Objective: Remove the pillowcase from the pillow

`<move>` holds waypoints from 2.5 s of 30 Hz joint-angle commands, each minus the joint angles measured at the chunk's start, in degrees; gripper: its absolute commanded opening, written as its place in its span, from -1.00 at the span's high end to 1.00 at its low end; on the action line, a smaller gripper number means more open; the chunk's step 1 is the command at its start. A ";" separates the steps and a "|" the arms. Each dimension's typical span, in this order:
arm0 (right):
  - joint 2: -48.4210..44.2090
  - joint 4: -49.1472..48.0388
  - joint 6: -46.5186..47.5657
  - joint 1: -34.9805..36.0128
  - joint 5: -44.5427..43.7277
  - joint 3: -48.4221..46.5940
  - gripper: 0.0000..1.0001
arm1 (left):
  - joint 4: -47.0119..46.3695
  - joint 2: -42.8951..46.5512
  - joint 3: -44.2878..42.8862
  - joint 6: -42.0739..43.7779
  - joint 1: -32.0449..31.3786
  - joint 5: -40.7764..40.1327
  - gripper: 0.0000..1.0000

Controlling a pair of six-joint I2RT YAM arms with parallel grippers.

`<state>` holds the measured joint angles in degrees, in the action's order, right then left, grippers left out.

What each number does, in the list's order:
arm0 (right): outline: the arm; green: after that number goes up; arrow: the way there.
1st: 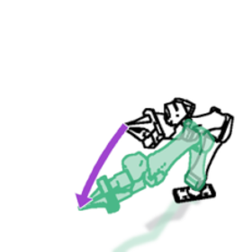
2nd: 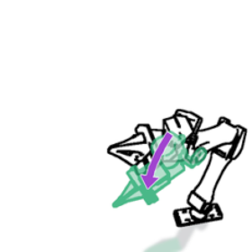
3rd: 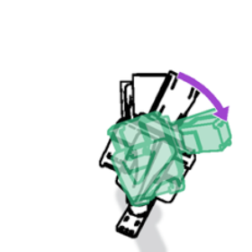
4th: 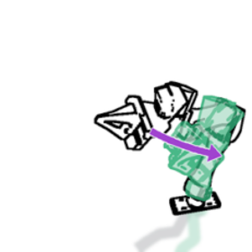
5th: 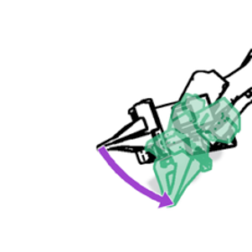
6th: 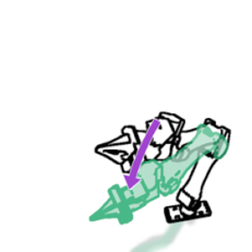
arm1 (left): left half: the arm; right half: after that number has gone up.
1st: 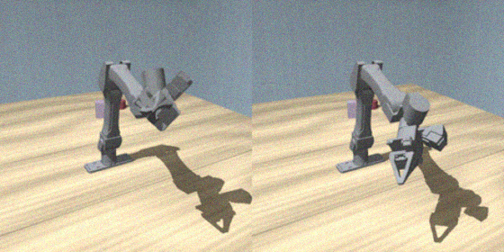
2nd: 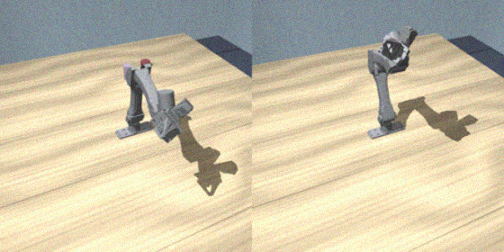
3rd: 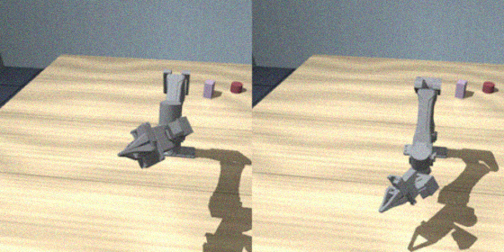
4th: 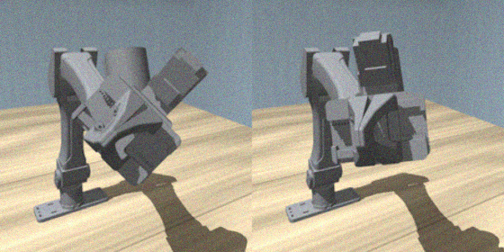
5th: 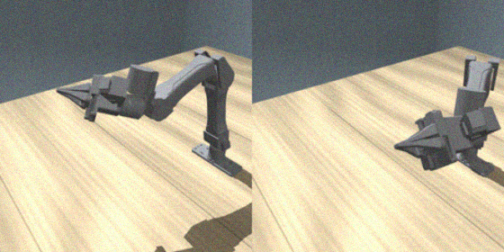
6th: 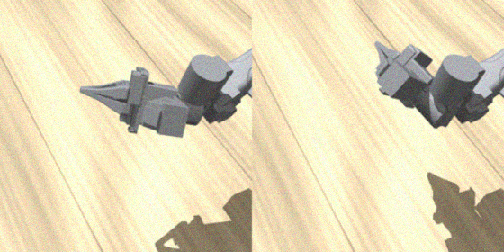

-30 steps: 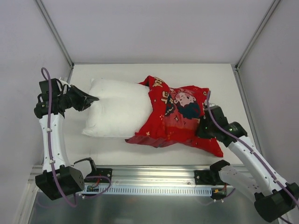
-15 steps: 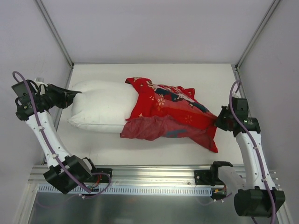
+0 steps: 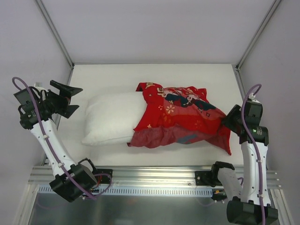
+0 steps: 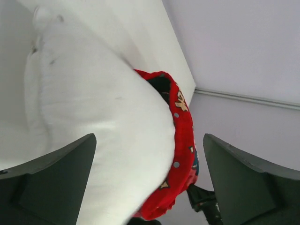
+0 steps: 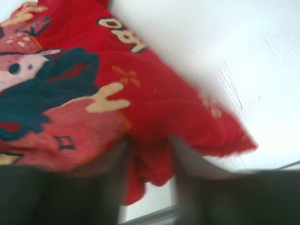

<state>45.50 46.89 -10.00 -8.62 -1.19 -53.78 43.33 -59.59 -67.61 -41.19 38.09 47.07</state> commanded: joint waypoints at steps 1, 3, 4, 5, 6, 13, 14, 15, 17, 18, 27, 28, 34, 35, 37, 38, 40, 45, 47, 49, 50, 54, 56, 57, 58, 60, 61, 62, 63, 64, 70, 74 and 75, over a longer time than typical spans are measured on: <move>0.74 -0.41 0.95 0.53 -4.08 -1.15 -0.57 | -4.40 1.85 -4.71 4.26 -3.87 -3.03 -0.97; 0.56 1.35 1.56 0.89 -5.13 -1.94 -0.90 | -2.56 1.76 -6.64 6.29 -7.04 -8.88 -0.97; 0.30 1.62 1.65 0.98 -5.05 -2.47 -0.99 | -0.55 1.59 -8.39 7.95 -9.15 -11.36 -0.98; -0.05 1.97 1.74 1.15 -4.70 -3.17 -0.99 | 0.25 1.15 -9.02 8.66 -14.30 -13.56 -0.98; -0.40 2.23 1.91 1.76 -4.52 -3.96 -0.93 | 1.05 0.80 -9.46 9.02 -17.31 -15.67 -0.97; 3.19 2.42 0.08 16.59 -5.12 -13.97 -0.93 | 4.92 -4.38 -5.87 4.82 -47.19 -39.29 -0.97; 5.89 2.24 -0.37 20.10 -9.05 -16.16 -0.93 | 4.92 -5.00 -5.34 3.32 -50.18 -41.51 -0.97; 7.49 1.80 -0.55 27.27 -11.01 -17.31 -0.93 | 4.83 -5.79 -4.90 1.83 -55.78 -43.36 -0.98; 13.96 1.27 -0.29 33.64 -15.05 -21.34 -0.93 | 4.92 -9.13 -5.16 -1.52 -59.69 -46.61 -0.97; 16.79 1.27 0.33 38.63 -15.50 -23.11 -0.93 | 4.83 -10.36 -5.25 -2.22 -61.01 -47.06 -0.98; 43.61 4.43 5.25 50.81 -14.54 -45.52 -0.93 | 3.96 -18.89 0.28 -7.50 -65.60 -50.41 -0.97; 47.54 4.52 5.43 51.16 -13.93 -48.67 -0.93 | 3.61 -19.59 1.42 -7.50 -65.68 -49.89 -0.83; 62.14 6.10 5.96 52.92 -10.24 -58.79 -0.93 | 0.97 -19.77 3.63 -5.84 -65.68 -47.60 1.00; 63.65 6.89 6.04 53.09 -10.84 -59.68 -0.93 | 0.97 -19.60 3.63 -5.48 -65.68 -47.25 1.00; 65.50 7.42 7.18 52.83 -12.25 -60.39 -0.67 | 0.88 -17.68 4.07 -5.30 -65.68 -47.16 1.00; 66.03 7.94 7.45 51.96 -14.52 -60.13 -0.39 | 0.88 -16.62 4.24 -5.22 -65.60 -47.85 1.00; 63.16 9.00 6.41 48.64 -16.73 -57.69 0.63 | 0.97 -11.98 4.95 -4.69 -64.63 -48.04 1.00; 49.80 4.27 5.34 38.87 -15.68 -47.40 0.99 | 0.97 -0.55 7.93 -1.72 -52.98 -41.99 1.00; 44.45 3.29 5.52 34.30 -15.60 -44.94 0.99 | 1.14 1.93 8.20 -0.22 -49.53 -39.17 1.00; 41.62 2.85 5.61 31.14 -15.68 -44.05 0.99 | 1.58 4.39 7.94 0.93 -46.37 -37.85 1.00; 39.34 2.68 5.61 30.34 -15.94 -43.96 0.99 | 2.02 4.83 6.81 1.11 -45.83 -36.97 1.00; 36.86 1.62 6.30 28.84 -16.74 -45.96 0.99 | 3.68 4.14 1.62 1.64 -45.20 -36.26 1.00; 38.25 2.23 7.45 28.49 -17.00 -49.29 0.99 | 4.22 2.39 -2.42 1.81 -45.20 -36.70 1.00; 38.79 2.24 7.62 28.22 -17.18 -50.19 0.99 | 4.39 1.85 -3.74 1.99 -45.12 -36.70 1.00; 39.31 2.50 7.97 27.96 -16.83 -50.89 0.99 | 4.39 1.15 -5.67 1.82 -45.12 -36.61 1.00; 40.89 5.29 8.68 27.78 -13.69 -53.78 0.70 | 4.39 -0.61 -6.74 1.55 -45.12 -35.30 1.00; 40.90 6.10 8.94 28.04 -12.27 -53.97 -0.34 | 4.39 -1.13 -6.74 1.29 -45.20 -34.94 1.00; 40.55 6.63 9.29 28.48 -11.04 -53.80 -0.70 | 4.31 -1.31 -6.39 1.11 -45.20 -34.68 1.00; 38.81 7.24 9.47 29.70 -10.50 -51.80 -0.92 | 4.31 -1.40 -5.95 1.02 -45.20 -34.59 1.00; 37.49 7.16 9.39 30.50 -10.41 -49.95 -0.93 | 4.31 -1.40 -4.82 0.94 -45.20 -34.59 1.00; 21.32 1.19 4.03 43.76 -10.32 -25.97 -0.93 | 3.69 -0.61 -0.15 0.67 -45.12 -35.20 1.00; 13.85 1.18 -2.12 54.56 -14.35 -13.39 -0.93 | 3.78 0.09 0.29 1.11 -45.20 -35.47 1.00; 11.22 0.66 -5.09 55.98 -14.89 -8.85 -0.93 | 3.69 0.00 0.29 1.11 -45.20 -35.47 1.00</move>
<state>61.39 49.15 -7.64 43.44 -11.79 -70.35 48.82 -61.60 -66.59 -40.86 -7.07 11.31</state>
